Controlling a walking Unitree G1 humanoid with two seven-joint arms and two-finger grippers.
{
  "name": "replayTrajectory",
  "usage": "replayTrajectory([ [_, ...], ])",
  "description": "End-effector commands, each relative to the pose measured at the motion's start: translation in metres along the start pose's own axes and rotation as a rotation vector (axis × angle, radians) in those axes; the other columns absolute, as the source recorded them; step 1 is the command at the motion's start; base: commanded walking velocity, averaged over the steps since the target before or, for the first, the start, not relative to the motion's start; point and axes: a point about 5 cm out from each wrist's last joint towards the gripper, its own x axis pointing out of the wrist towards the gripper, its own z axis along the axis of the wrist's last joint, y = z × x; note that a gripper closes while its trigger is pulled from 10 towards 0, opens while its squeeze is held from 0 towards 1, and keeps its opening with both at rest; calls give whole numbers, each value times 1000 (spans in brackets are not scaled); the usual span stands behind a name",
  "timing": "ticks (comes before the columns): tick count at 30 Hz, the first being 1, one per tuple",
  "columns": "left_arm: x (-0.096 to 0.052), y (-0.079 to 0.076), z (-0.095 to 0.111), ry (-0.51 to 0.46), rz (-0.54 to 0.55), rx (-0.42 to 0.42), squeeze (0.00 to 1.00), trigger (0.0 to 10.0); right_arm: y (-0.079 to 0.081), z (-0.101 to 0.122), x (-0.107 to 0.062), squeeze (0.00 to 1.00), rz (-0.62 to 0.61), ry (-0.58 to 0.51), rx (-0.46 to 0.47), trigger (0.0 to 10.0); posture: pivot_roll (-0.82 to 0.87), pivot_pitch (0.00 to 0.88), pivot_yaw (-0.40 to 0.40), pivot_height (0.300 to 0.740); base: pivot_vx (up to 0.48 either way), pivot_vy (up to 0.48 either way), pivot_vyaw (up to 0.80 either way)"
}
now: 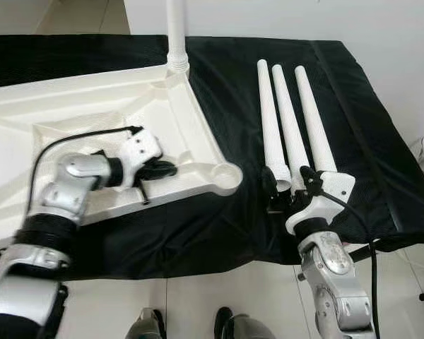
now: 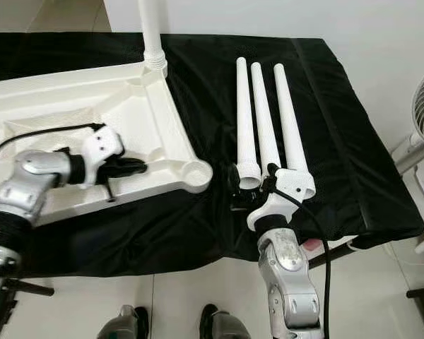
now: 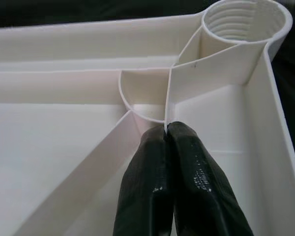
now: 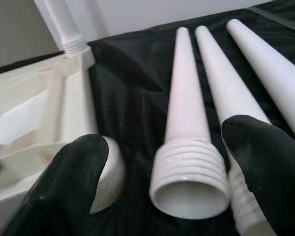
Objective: Building children table
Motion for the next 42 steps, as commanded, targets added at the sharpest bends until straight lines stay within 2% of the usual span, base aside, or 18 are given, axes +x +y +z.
replayTrajectory([
  [1,11,-12,-13,-4,76,-102,0,10000,-2,-5,-1,0,-15,23,0,10000,-10,259,-53,740,0,0,0],
  [4,16,-15,-12,-19,98,-135,0,10000,-2,-5,0,0,-16,24,-1,10000,-21,270,-51,740,0,0,0],
  [5,17,-18,-9,-36,107,-163,1000,10000,-2,-4,1,0,-15,20,-5,10000,-23,274,-49,740,0,0,0],
  [9,10,-19,-2,-61,91,-223,1000,10000,-3,2,6,0,1,-9,1,10000,-16,277,-43,740,0,0,0],
  [12,2,-20,5,-70,59,-197,1000,10000,-5,5,10,0,15,-33,10,10000,0,267,-39,740,0,0,0],
  [14,-7,-21,22,-151,19,-191,1000,10000,-8,8,17,0,15,-49,18,10000,4,262,-38,740,0,0,0],
  [15,-10,-21,28,-187,9,-235,1000,10000,-10,9,20,969,12,-54,29,10000,8,255,-36,740,0,0,0],
  [19,-12,-19,36,-235,16,-287,1000,10000,-13,11,24,1000,7,-65,36,10000,8,249,-34,740,0,0,0],
  [20,-13,-17,41,-262,41,-314,0,10000,-17,13,27,1000,-11,-76,19,10000,12,235,-30,740,0,0,0],
  [22,-13,-17,41,-262,41,-314,0,10000,-17,13,27,1000,-11,-76,19,10000,12,235,-30,740,0,0,0],
  [24,-13,-11,51,-316,134,-392,0,10000,-33,17,36,1000,-101,-80,-29,10000,10,216,-28,740,0,0,0],
  [28,-16,-7,56,-327,237,-377,0,10000,-49,18,43,1000,-193,-49,-73,10000,8,207,-29,740,0,0,0],
  [29,-15,-1,56,-319,296,-405,0,10000,-55,19,46,0,-227,-33,-83,10000,4,196,-27,740,0,0,0],
  [30,-14,6,57,-317,378,-484,0,10000,-64,22,50,0,-283,-27,-99,10000,0,192,-25,740,0,0,0],
  [32,-12,8,62,-323,424,-526,0,10000,-75,22,53,0,-346,-2,-109,10000,-3,183,-27,740,0,0,0],
  [38,-5,0,68,-316,406,-512,0,10000,-87,21,57,0,-390,27,-127,10000,2,179,-29,740,0,0,0],
  [41,1,-10,71,-299,394,-463,0,10000,-93,19,63,0,-406,66,-103,10000,9,176,-33,740,0,0,0],
  [42,6,-21,71,-285,341,-466,0,10000,-95,17,68,0,-398,98,-70,10000,15,176,-41,740,0,0,0],
])
